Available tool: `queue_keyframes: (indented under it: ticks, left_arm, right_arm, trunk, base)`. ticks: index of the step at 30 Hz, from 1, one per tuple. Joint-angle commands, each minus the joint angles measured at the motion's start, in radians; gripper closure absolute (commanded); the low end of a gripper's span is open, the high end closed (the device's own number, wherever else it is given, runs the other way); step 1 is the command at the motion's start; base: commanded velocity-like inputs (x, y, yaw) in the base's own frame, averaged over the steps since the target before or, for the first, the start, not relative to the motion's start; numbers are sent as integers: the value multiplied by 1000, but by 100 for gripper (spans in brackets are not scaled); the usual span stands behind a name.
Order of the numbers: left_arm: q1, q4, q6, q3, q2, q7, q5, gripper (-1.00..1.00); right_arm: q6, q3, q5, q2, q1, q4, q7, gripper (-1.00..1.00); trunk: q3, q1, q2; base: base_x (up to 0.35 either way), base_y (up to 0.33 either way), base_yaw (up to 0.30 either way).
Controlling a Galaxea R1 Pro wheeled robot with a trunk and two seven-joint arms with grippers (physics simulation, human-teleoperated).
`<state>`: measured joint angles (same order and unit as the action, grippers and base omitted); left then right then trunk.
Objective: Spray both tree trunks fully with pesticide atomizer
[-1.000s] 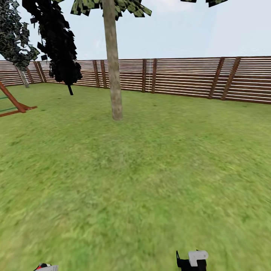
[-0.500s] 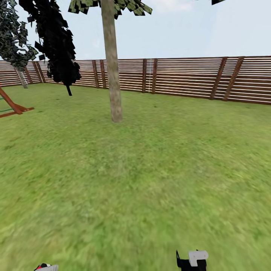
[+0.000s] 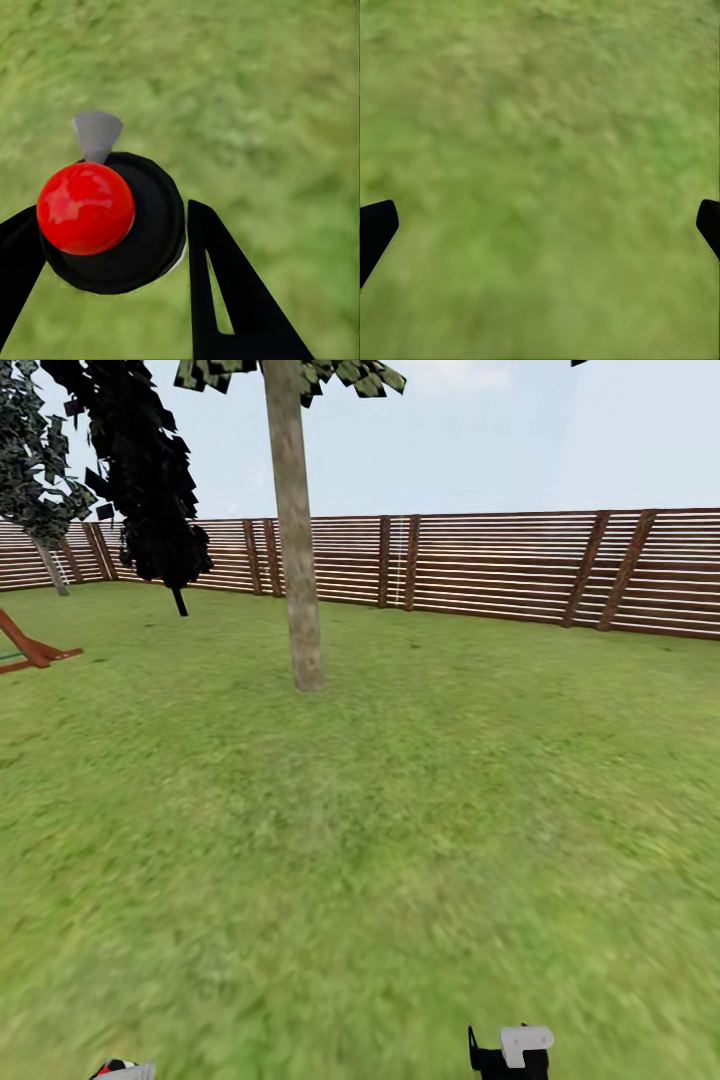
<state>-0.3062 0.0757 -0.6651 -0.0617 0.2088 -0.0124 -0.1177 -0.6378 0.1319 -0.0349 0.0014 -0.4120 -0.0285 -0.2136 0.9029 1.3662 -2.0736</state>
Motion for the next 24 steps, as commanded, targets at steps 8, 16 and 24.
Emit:
queue_keyframes:
  ticks: [8,16,24]
  left_arm:
    - [-1,-1,-3,-6,0,2,1,100]
    - [-1,-1,-2,-6,0,2,1,100]
    - [-1,-1,-3,-6,0,1,1,100]
  right_arm:
    - [0,8,-4,0,-1,1,-10,-100]
    - [0,8,-4,0,-1,1,-10,-100]
    - [0,8,-4,0,-1,1,-10,-100]
  trunk:
    - [1,0,0]
    - [1,0,0]
    - [1,0,0]
  base:
    - [340,0,0]
    - [340,0,0]
    - [340,0,0]
